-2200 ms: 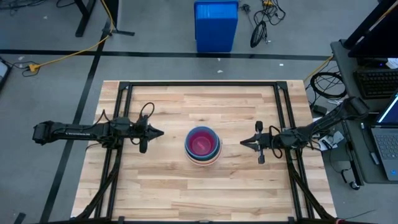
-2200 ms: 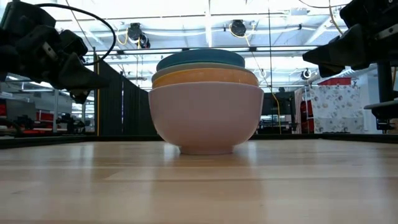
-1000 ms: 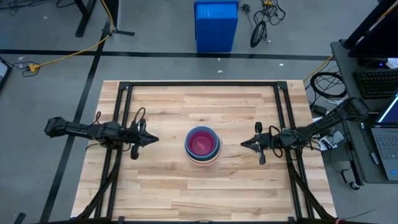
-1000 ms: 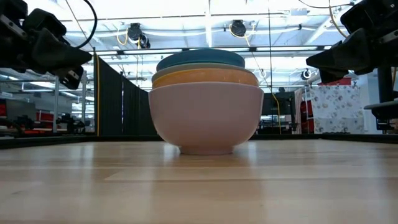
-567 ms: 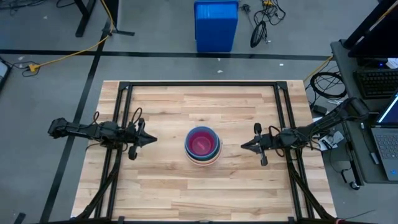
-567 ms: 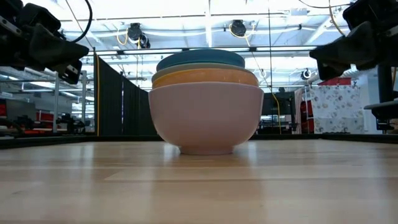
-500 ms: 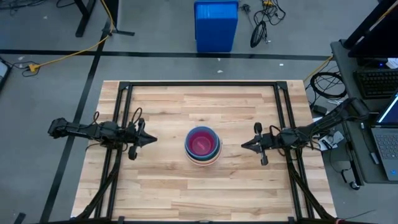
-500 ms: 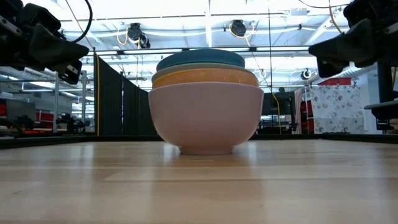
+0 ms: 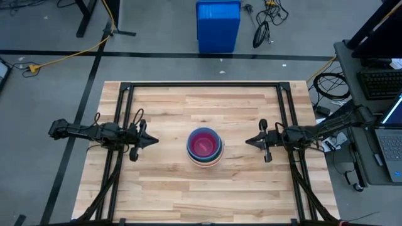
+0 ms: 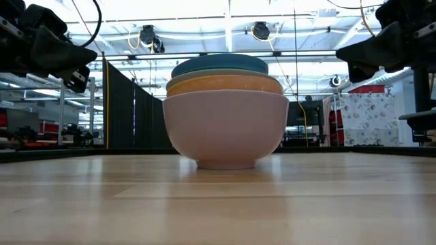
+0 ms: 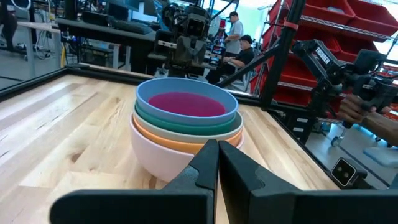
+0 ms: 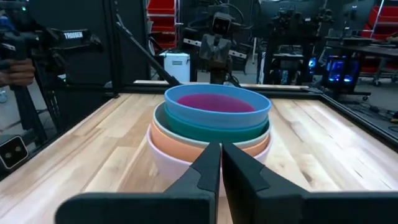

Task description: Nest bowls inside each other

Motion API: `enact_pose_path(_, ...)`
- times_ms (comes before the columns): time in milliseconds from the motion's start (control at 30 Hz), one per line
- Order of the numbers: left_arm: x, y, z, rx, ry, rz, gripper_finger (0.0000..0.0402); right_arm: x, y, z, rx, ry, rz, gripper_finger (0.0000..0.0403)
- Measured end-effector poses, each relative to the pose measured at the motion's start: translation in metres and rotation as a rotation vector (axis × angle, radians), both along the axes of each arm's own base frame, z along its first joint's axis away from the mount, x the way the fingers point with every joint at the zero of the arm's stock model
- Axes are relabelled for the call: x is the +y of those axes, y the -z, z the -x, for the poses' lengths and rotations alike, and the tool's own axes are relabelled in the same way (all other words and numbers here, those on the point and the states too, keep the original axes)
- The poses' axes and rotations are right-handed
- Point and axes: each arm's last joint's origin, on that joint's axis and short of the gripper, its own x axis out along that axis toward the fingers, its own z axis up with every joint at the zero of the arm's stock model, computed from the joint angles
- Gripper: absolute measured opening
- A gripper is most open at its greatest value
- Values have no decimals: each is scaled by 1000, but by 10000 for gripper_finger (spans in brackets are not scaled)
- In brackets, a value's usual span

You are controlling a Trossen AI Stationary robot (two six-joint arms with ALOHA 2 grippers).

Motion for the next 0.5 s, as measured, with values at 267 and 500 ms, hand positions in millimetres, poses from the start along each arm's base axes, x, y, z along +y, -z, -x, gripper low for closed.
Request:
enact_pose_path(267,0,0,0,0,0,0,0,-2,-1,8,-2,2,1,0)
enact_pose_path(500,0,0,0,0,0,1,0,-8,-1,15,0,43,4,0)
